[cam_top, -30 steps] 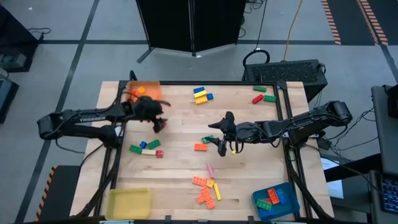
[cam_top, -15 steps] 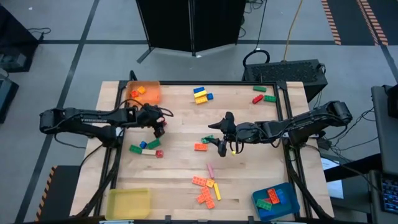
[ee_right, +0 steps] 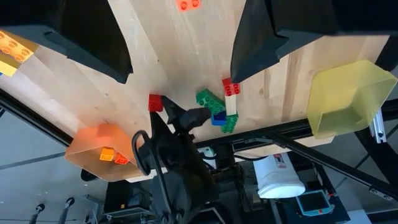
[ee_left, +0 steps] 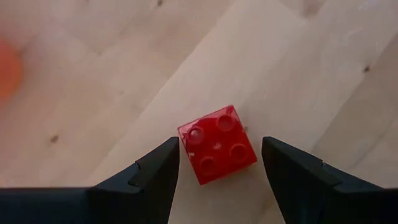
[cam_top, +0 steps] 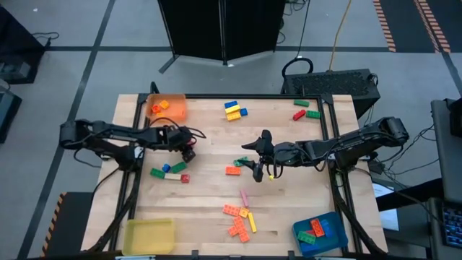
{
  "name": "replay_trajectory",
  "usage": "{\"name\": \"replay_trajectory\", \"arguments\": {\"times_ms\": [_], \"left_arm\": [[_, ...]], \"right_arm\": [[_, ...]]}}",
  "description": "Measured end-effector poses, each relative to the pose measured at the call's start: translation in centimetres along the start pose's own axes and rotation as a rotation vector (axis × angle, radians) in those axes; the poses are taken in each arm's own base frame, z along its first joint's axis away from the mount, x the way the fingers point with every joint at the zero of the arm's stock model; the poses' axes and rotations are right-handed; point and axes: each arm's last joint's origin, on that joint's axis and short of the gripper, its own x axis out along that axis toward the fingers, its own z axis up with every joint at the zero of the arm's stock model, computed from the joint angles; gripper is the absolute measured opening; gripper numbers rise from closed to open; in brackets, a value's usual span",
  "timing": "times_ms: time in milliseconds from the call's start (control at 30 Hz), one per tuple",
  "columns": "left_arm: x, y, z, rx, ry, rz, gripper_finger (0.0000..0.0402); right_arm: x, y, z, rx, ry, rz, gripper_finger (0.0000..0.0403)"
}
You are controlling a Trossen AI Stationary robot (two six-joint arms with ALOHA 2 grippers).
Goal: Sort blocks by size
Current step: Put the red 4 stud game piece into the orange bin
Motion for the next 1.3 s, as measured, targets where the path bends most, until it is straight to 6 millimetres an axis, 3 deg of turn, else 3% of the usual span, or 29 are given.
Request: {"name": "replay_trajectory", "arguments": {"times_ms": [300,567,767,1100,1300], "left_arm": [[0.9,-0.1,-0.1,0.009,0.024,0.019,0.0226],[1.0,-0.2,0.2,0.032,-0.012,0.031,0.0129],[1.0,-0.2,0.4,0.054,-0.039,0.026,0.0129],[0.7,-1.7,0.9,0.187,-0.141,-0.042,0.0129],[0.3,-2.5,1.1,0.225,-0.185,-0.071,0.0129]], "right_arm": [[0.0,0.0,0.0,0.0,0.0,0.0,0.0267],[0.0,0.0,0.0,0.001,0.005,-0.002,0.0267],[0.3,-0.4,-0.8,-0.02,0.062,-0.03,0.0267],[4.1,-1.8,-4.1,-0.054,0.204,-0.038,0.0267],[5.0,-2.1,-4.3,-0.05,0.184,0.007,0.0267]]}}
